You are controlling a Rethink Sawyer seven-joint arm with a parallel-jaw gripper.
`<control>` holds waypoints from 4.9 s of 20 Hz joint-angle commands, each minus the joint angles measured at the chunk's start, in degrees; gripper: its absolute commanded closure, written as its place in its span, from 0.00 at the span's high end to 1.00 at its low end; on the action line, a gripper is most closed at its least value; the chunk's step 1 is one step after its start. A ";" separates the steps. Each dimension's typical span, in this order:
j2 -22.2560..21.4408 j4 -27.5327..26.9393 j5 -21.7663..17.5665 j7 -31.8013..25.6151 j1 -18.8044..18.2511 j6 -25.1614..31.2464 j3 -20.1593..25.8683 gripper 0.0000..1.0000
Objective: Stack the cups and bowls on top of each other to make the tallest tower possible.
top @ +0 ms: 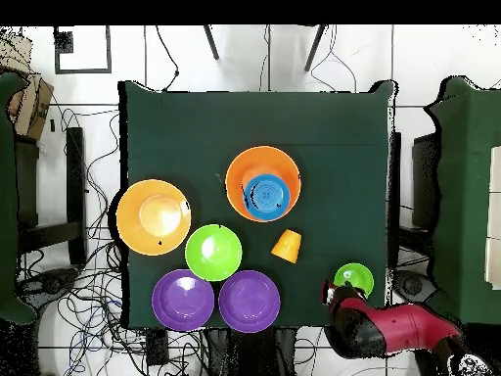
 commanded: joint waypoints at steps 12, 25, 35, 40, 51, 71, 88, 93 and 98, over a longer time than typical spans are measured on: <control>9.99 -7.33 -4.41 0.07 4.03 -6.91 -0.73 0.00; 2.64 -0.63 0.05 -4.25 -0.89 0.33 4.75 0.00; 0.43 1.12 1.22 -7.31 -4.39 3.16 8.33 1.00; -0.14 1.18 1.46 -7.58 -5.13 4.12 9.34 1.00; 0.15 0.82 0.91 -8.98 -7.48 6.30 12.15 1.00; 0.65 -1.12 -0.19 5.85 6.98 -4.34 -4.26 1.00; -8.58 3.79 5.47 2.06 5.52 0.00 -3.52 1.00; -5.61 1.78 4.82 4.06 7.91 -2.10 -5.34 1.00; -3.91 0.59 4.73 4.51 8.75 -2.71 -6.19 1.00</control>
